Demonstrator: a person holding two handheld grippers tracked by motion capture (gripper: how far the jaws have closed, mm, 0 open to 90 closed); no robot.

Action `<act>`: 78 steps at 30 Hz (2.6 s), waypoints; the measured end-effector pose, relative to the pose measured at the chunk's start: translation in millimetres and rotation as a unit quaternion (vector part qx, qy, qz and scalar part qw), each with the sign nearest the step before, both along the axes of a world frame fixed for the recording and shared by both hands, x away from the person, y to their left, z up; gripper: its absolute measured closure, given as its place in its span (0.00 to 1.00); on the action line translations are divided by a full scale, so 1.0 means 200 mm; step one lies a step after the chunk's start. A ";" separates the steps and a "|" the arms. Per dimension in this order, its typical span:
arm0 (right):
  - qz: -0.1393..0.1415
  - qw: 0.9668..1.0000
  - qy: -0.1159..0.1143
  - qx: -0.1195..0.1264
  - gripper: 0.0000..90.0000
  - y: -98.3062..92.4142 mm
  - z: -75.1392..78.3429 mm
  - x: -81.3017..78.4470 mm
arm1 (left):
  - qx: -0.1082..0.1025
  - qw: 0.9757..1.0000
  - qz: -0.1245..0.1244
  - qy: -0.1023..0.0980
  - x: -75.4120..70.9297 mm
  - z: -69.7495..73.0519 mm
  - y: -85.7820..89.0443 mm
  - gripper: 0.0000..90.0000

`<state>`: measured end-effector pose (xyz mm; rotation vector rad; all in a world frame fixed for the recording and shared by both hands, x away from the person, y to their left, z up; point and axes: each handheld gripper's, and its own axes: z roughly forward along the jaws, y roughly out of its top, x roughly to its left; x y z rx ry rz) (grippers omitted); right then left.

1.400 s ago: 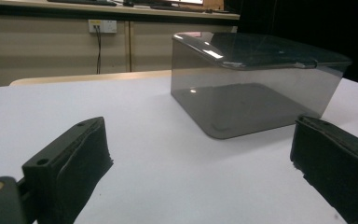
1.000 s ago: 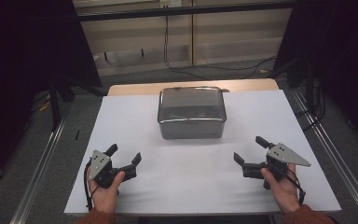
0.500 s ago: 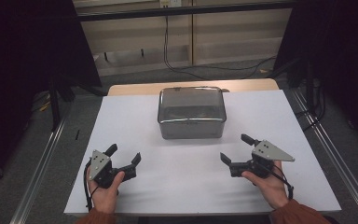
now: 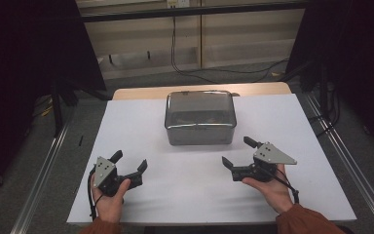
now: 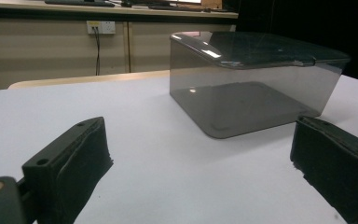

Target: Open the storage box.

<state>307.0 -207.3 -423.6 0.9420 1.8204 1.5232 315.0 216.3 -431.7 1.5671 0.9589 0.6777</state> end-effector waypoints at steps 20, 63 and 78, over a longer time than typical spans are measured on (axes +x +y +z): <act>0.007 0.998 -0.034 -0.047 0.04 0.13 0.06 0.12 | 0.008 1.000 -0.001 -0.001 0.00 0.00 0.00 0.05; -0.012 0.868 -0.241 -0.434 0.26 0.43 0.03 0.28 | 0.020 1.000 -0.002 -0.002 0.01 0.00 -0.01 0.05; -0.011 0.802 -0.269 -0.533 0.54 0.53 -0.03 0.31 | 0.029 0.999 -0.014 -0.005 0.01 0.00 -0.03 0.04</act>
